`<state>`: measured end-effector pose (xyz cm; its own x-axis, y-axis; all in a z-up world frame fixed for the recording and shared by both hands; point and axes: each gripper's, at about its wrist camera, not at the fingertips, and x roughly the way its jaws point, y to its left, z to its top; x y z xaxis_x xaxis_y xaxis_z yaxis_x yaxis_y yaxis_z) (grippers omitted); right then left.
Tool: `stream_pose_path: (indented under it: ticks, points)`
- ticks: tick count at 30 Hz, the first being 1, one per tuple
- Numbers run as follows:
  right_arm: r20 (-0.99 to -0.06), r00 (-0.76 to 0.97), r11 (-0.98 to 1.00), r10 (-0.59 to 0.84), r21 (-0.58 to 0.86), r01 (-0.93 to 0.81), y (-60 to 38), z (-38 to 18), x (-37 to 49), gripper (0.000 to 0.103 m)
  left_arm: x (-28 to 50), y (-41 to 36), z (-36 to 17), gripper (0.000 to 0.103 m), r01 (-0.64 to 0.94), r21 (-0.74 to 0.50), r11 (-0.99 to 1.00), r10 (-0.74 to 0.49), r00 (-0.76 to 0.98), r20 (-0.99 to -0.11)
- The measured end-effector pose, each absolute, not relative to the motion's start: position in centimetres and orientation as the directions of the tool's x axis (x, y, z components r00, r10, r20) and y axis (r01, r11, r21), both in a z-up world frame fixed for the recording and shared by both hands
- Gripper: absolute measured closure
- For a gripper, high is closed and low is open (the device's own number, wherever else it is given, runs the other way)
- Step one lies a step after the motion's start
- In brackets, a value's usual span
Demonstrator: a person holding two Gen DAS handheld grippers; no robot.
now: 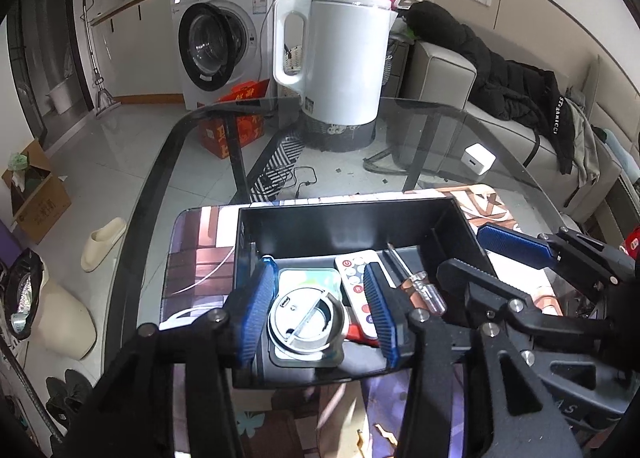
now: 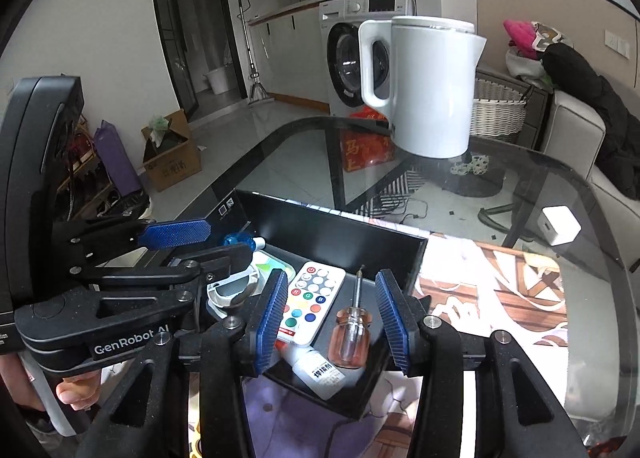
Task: Organize rigid objects
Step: 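Open left tool to drop the blue bottle in the box while right tool drops the remote, then move left tool to the yellow plastic opener while right tool approaches the blue eye-drop bottle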
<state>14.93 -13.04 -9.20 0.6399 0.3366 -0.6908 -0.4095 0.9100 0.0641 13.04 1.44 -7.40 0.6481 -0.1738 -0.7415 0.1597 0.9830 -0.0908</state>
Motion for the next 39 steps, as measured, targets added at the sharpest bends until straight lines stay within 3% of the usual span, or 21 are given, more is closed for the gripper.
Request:
stream_pose_path:
  ticks: [17,29,39]
  points:
    - [-0.689,0.663,0.93,0.294,0.046,-0.365,-18.0,-6.8,9.8,0.053,7.9,0.6,-4.9,0.055,0.201,-0.109,0.974,-0.216,0.655,-0.724]
    - [-0.768,0.57,0.931,0.293,0.092,-0.353,-19.9,-8.8,7.6,0.051,5.4,-2.8,-7.3,0.055,0.263,-0.163,0.951,-0.284,0.535,-0.795]
    - [-0.815,0.511,0.94,0.274,0.114,-0.323,-21.5,-11.0,6.8,0.05,4.4,-3.8,-9.9,0.054,0.262,-0.135,0.955,-0.247,0.46,-0.853]
